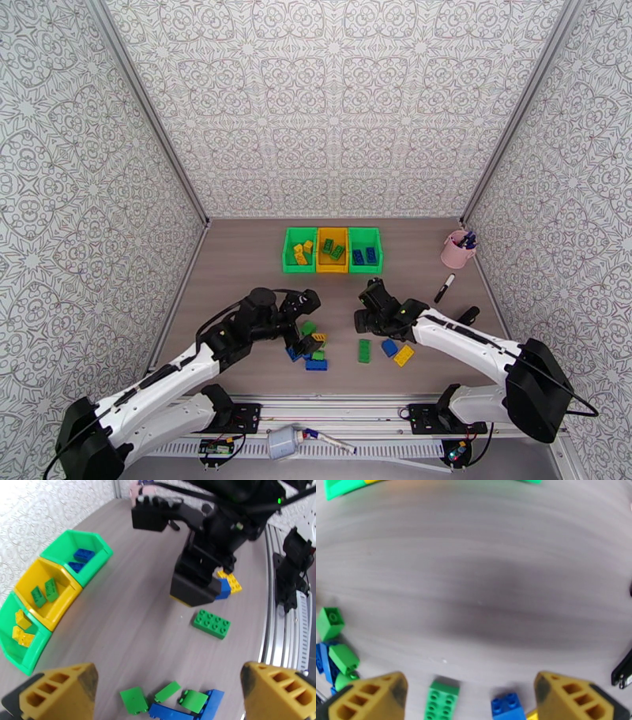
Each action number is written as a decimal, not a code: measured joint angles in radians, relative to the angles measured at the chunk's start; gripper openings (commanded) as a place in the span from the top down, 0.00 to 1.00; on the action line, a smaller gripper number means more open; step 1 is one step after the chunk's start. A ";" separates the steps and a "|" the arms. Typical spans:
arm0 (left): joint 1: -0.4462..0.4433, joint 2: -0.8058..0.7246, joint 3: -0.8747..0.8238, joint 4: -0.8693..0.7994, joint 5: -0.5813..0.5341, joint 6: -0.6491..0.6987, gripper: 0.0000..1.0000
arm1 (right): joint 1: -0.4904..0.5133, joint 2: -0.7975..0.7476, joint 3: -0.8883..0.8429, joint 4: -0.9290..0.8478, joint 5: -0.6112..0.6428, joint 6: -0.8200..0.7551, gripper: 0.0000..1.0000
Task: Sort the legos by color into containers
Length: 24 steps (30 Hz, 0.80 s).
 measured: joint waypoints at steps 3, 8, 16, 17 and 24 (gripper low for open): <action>0.013 0.041 0.000 0.000 0.035 0.031 0.00 | 0.014 0.015 0.000 -0.014 -0.034 0.032 0.16; 0.032 0.068 0.008 -0.009 0.108 0.104 0.00 | 0.097 0.037 -0.012 -0.015 -0.084 0.119 0.20; 0.045 0.071 -0.027 0.033 0.180 0.169 0.00 | 0.166 0.048 -0.130 0.014 -0.135 0.229 0.39; 0.053 0.072 -0.028 0.037 0.186 0.175 0.00 | 0.166 0.053 -0.132 0.021 -0.138 0.238 0.41; 0.082 0.092 -0.029 0.055 0.226 0.181 0.00 | 0.166 0.097 -0.131 0.041 -0.140 0.238 0.51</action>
